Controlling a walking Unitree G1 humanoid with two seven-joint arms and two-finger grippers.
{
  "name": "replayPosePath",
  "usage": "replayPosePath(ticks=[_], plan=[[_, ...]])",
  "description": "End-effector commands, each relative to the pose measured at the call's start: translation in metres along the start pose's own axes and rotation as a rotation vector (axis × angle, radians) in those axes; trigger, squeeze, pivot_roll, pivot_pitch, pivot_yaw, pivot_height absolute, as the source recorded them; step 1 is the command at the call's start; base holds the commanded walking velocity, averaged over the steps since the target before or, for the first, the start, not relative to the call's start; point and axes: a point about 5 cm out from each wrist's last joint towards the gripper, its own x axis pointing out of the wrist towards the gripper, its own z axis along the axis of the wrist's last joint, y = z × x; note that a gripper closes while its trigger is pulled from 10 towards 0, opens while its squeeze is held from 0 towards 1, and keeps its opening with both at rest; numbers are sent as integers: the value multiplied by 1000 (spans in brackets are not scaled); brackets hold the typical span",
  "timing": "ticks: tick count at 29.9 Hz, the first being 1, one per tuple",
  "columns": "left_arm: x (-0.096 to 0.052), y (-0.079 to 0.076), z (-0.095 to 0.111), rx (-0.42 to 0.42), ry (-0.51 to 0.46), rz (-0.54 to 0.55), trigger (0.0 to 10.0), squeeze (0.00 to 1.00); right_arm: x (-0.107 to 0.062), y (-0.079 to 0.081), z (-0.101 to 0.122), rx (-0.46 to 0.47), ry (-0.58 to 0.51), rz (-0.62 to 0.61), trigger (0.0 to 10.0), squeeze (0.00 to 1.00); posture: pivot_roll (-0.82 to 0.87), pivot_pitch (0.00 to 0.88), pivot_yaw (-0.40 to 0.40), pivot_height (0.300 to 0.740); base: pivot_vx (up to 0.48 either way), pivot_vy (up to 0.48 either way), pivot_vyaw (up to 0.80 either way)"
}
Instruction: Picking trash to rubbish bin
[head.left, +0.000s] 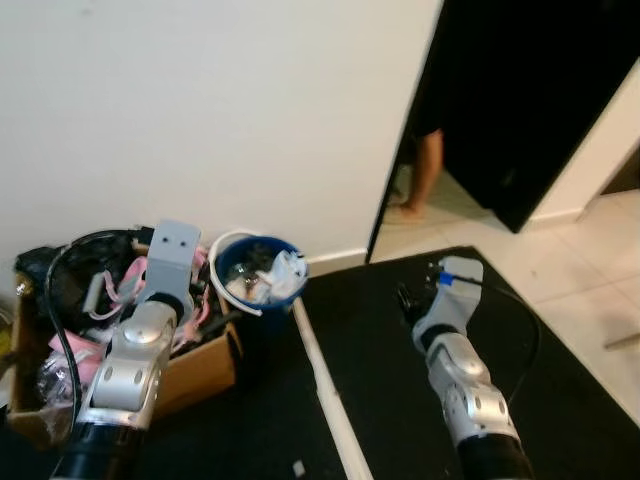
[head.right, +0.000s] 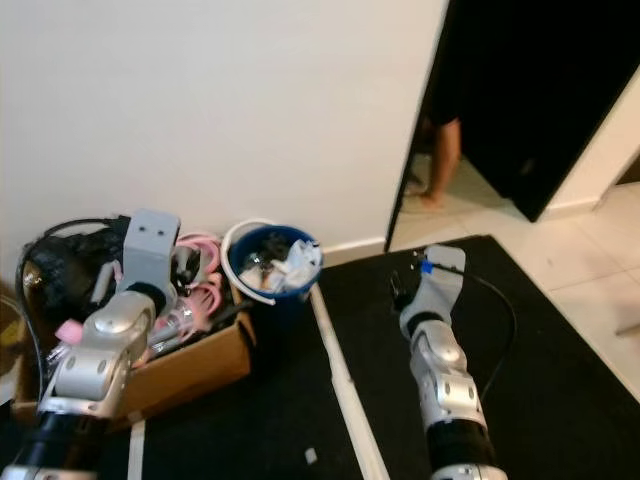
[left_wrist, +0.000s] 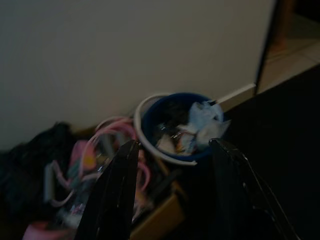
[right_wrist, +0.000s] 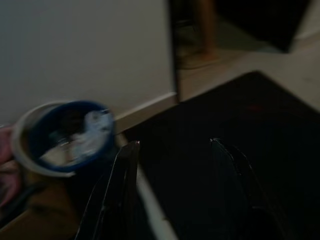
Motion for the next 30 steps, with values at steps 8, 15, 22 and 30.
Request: replayPosePath(ticks=[8,15,22,30], plan=[[1,-1,-2,15,12,9,10000,0,-2,-7,-1,3,7,-34,10000,0,54,67,7,740,0,0,-800],[3,-6,-1,14,3,-10,10000,0,-2,-13,0,30,12,-78,10000,0,46,74,9,740,0,0,-800],[2,-10,-1,10,-6,-37,10000,0,-2,-8,-1,13,12,-55,10000,0,43,68,17,740,0,0,-800],[1,-8,-4,14,7,-18,10000,0,-3,-10,-2,10,18,-57,10000,0,43,63,16,740,0,0,-800]])
